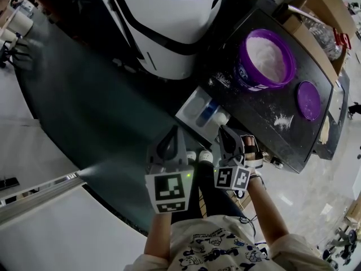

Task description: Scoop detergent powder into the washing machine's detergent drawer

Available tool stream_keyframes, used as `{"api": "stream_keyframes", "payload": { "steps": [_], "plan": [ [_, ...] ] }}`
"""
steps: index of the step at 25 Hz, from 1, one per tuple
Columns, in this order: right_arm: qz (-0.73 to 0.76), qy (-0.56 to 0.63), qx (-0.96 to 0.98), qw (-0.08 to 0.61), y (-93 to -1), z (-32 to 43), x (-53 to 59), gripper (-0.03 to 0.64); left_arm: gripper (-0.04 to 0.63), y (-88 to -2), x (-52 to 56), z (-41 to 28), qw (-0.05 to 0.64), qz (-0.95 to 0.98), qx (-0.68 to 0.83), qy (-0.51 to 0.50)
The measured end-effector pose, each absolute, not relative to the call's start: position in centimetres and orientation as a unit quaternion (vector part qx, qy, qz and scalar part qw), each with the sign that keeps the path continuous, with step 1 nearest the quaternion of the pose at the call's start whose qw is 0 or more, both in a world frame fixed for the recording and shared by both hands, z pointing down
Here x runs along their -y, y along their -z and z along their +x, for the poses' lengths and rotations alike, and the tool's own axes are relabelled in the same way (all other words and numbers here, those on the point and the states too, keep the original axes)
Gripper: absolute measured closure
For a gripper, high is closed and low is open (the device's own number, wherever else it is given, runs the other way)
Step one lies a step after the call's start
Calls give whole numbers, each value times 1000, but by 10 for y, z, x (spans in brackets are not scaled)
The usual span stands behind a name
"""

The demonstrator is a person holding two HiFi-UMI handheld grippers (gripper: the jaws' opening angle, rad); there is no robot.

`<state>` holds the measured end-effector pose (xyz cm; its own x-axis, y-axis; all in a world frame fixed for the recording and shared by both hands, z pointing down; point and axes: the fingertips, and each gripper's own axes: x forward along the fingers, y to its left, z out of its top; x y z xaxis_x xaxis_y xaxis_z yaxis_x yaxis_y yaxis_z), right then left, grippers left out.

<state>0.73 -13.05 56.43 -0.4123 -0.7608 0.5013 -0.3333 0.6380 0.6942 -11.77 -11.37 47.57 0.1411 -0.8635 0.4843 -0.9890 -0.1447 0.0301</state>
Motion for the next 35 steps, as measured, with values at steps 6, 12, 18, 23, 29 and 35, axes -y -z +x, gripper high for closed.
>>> {"api": "stream_keyframes", "payload": {
  "steps": [6, 12, 18, 23, 29, 35],
  "plan": [
    [384, 155, 833, 367, -549, 6, 136, 594, 592, -468, 117, -121, 170, 733, 636, -169],
    [433, 17, 853, 292, -530, 11, 140, 594, 592, -456, 119, -122, 163, 734, 640, -159],
    [472, -65, 854, 210, -491, 15, 145, 594, 592, -437, 122, -122, 154, 734, 646, -141],
    [496, -53, 853, 153, -441, 15, 156, 594, 592, -413, 126, -123, 135, 736, 652, -123],
    [512, -38, 853, 98, -386, 19, 165, 594, 592, -377, 131, -123, 107, 737, 660, -98],
    [519, -9, 853, 58, -338, 23, 168, 594, 592, -338, 132, -124, 76, 736, 669, -68]
  ]
}}
